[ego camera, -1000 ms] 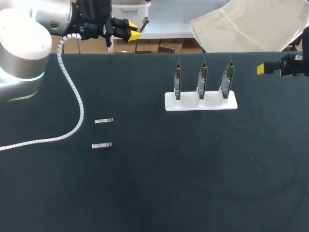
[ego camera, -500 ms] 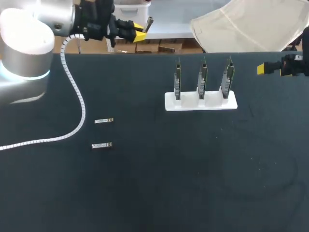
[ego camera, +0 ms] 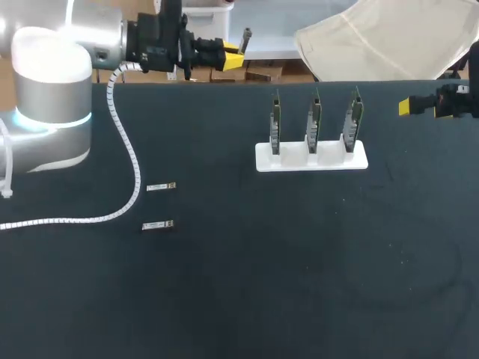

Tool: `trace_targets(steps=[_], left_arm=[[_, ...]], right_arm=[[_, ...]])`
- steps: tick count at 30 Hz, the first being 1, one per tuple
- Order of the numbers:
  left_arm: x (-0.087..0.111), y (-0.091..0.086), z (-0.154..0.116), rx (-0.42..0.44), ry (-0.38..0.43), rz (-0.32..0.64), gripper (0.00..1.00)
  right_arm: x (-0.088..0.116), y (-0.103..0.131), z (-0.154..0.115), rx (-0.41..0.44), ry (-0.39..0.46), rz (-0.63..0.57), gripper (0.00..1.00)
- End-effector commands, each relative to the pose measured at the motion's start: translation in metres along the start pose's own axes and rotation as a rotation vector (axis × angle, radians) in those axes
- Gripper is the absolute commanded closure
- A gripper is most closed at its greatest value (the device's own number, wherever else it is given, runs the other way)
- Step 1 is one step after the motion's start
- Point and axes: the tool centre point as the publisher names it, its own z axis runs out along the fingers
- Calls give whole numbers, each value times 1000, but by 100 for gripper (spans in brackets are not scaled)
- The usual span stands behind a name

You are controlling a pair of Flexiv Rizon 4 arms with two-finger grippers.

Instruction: Pick up the optical module with the left hand, and insert it into the network port with the right hand.

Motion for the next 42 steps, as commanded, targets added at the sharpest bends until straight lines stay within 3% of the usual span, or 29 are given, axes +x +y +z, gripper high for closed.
trace_targets(steps=[1, 10, 17, 26, 31, 42], left_arm=[[8, 2, 13, 28, -50, -9, 100], [12, -8, 33, 114, -108, -27, 100], [17, -8, 43, 139, -102, -33, 100], [20, -13, 51, 128, -143, -46, 100], [29, -15, 52, 121, -140, -65, 100], [26, -22, 60, 148, -138, -72, 100]], right_arm=[[0, 1, -1, 6, -1, 1, 0], [0, 1, -1, 6, -1, 1, 0], [0, 1, -1, 6, -1, 1, 0], [0, 1, -1, 6, -1, 1, 0], [0, 1, -1, 6, -1, 1, 0], [0, 1, -1, 6, -1, 1, 0]])
